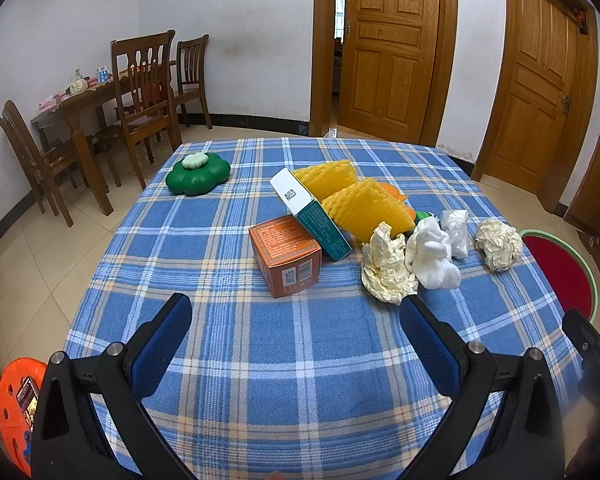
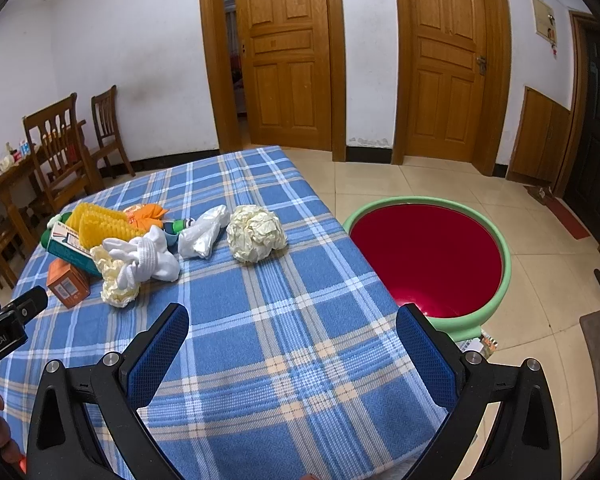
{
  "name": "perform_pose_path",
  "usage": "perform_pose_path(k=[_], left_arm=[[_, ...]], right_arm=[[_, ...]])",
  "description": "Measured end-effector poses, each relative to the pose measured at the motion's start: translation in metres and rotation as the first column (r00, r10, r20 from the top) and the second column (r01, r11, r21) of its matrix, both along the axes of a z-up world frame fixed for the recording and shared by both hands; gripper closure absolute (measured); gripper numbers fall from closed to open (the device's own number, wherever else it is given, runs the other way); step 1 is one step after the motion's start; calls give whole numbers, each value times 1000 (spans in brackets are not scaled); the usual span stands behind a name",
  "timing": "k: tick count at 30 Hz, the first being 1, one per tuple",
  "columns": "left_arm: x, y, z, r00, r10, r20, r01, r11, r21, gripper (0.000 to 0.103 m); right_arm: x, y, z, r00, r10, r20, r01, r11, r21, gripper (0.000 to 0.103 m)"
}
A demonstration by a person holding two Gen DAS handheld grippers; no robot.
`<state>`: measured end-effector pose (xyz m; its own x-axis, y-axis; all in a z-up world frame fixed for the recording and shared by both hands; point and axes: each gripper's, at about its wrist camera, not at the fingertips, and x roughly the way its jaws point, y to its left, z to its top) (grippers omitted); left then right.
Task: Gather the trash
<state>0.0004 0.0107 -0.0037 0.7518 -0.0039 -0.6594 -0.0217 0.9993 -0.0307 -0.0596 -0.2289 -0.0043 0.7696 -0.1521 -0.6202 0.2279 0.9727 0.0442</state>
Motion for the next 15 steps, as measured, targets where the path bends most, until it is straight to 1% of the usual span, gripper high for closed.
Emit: perform_pose_path(k=[15], left_arm=[[0, 0, 0, 1000, 1, -1, -1, 1000, 0, 1]], right_arm=[[0, 0, -2, 1000, 0, -3, 0, 1000, 0, 0]])
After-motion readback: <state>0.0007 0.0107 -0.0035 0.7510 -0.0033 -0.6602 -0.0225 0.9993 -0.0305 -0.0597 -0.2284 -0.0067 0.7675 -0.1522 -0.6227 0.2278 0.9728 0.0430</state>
